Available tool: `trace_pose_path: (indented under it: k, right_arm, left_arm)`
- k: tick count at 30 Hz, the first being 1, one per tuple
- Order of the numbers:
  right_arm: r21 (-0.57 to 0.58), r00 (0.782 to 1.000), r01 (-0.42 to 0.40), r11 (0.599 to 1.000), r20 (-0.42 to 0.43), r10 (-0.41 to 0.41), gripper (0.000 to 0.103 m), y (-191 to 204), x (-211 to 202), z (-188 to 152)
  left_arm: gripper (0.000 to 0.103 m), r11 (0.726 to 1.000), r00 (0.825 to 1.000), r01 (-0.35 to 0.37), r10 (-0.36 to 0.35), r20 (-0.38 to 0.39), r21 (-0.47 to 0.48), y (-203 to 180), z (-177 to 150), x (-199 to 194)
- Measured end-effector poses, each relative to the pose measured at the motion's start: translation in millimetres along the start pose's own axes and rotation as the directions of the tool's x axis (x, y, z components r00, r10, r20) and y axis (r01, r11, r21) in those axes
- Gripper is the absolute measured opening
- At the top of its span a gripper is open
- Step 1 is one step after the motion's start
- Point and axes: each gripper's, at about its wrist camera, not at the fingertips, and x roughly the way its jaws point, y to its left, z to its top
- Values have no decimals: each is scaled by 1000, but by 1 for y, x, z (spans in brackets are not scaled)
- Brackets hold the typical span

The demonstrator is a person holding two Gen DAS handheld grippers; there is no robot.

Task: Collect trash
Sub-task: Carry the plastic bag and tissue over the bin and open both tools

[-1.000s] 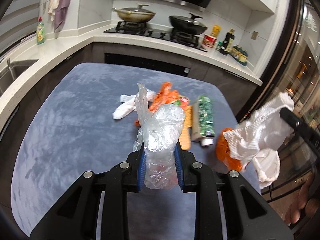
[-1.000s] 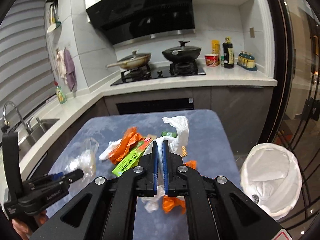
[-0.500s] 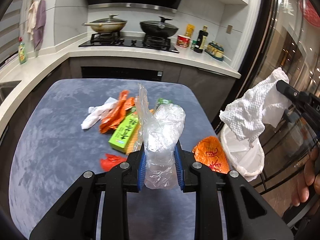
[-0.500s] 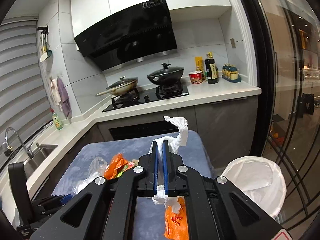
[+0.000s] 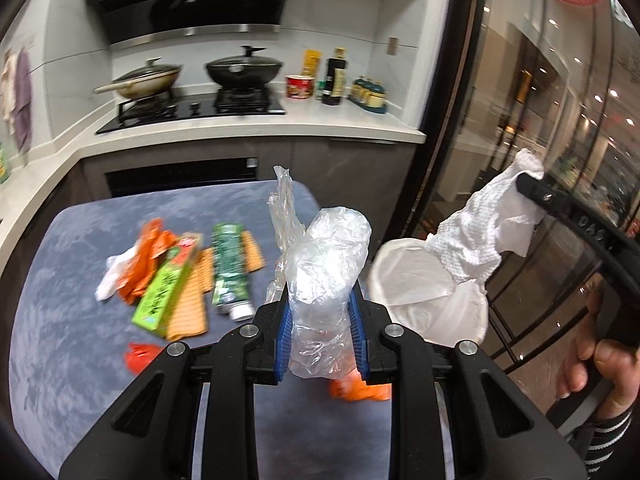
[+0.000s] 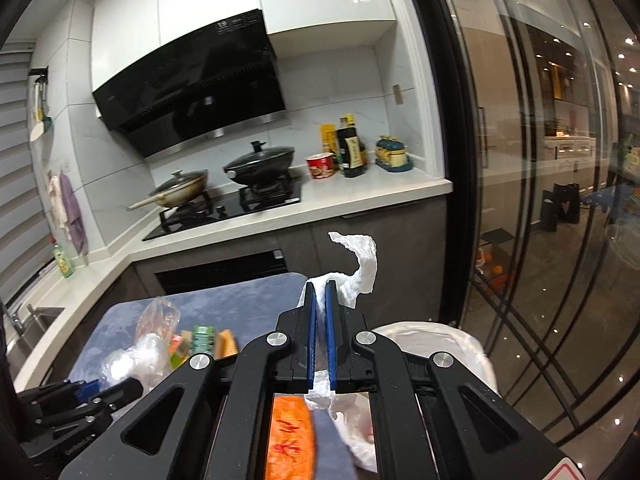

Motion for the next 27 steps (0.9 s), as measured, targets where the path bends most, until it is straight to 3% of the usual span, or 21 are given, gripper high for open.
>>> trace_pose_path:
  k: [12, 19, 27]
  right_arm:
    - [41, 990, 113, 993, -86, -109, 4, -78, 28, -16]
    - [77, 980, 153, 985, -142, -142, 4, -113, 49, -30]
    - [82, 975, 170, 982, -158, -156, 11, -127, 59, -33]
  left_arm:
    - [24, 988, 990, 122, -114, -83, 98, -85, 11, 58]
    - [25, 979, 981, 153, -133, -144, 137, -124, 9, 93]
    - [26, 976, 976, 157, -130, -176, 148, -141, 10, 119]
